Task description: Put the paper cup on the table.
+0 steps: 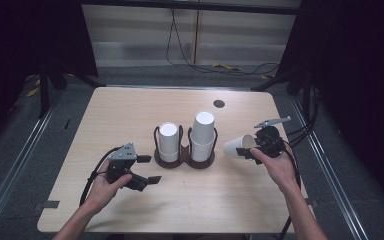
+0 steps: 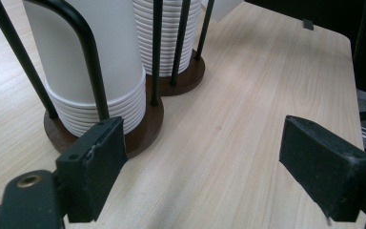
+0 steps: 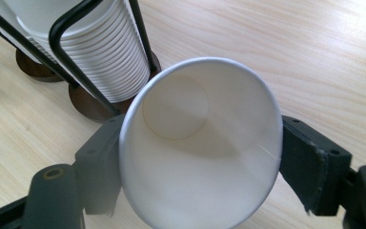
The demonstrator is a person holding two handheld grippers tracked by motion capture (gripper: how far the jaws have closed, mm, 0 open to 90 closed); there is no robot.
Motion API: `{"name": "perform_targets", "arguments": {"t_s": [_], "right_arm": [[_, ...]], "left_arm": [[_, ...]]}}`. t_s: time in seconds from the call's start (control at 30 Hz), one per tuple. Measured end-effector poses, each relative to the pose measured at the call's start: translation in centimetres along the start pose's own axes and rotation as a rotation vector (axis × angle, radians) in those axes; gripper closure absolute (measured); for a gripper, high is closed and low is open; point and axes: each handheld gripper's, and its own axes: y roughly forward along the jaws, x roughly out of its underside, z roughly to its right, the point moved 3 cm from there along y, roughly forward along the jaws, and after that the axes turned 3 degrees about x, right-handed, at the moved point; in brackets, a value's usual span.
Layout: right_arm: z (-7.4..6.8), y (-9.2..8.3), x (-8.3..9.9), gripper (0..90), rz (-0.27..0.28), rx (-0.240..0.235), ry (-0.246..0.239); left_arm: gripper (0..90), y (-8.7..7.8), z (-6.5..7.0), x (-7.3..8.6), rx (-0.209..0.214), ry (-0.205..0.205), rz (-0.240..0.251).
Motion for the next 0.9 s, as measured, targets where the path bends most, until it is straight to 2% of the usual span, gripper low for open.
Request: {"name": "perform_targets", "arguments": {"t_s": [0.2,0.23,0.33,0.53,0.57,0.63,0.7,0.9], "right_arm": [[0.6,0.7,-0.7,23.3,-0.054,0.011,0.009],[0.9,1.0,-0.9,23.1,-0.078,0.035,0.006],[1.0,1.2,-1.1,23.1,-0.099,0.036,0.007],[1.2,2.0,-1.6,23.0,-0.155,0.073,0.002],[1.3,2.1,-1.9,22.9,-0.178,0.082,-0.001],[1.3,2.2,-2.0,22.9,-0.186,0.090,-0.002],[1.3,2.7,-2.5,22.7,-0.236,0.122,-0.032],[1.4,3.0,-3.4,22.6,-0.279,0.150,-0.061]], "left_arm": [[15.8,0.1,-0.1,0.1,-0.002,-0.005,-0.001],[15.8,0.1,-0.1,0.2,-0.001,-0.002,-0.004],[15.8,0.2,-0.1,0.2,0.000,-0.003,-0.005],[15.8,0.3,-0.1,0.3,0.004,0.000,-0.012],[15.8,0.3,0.0,0.3,0.010,-0.005,-0.011],[15.8,0.3,0.0,0.3,0.014,-0.003,-0.012],[15.8,0.3,0.1,0.2,0.011,-0.006,-0.004],[15.8,0.3,0.1,0.2,0.014,-0.007,-0.004]]}}
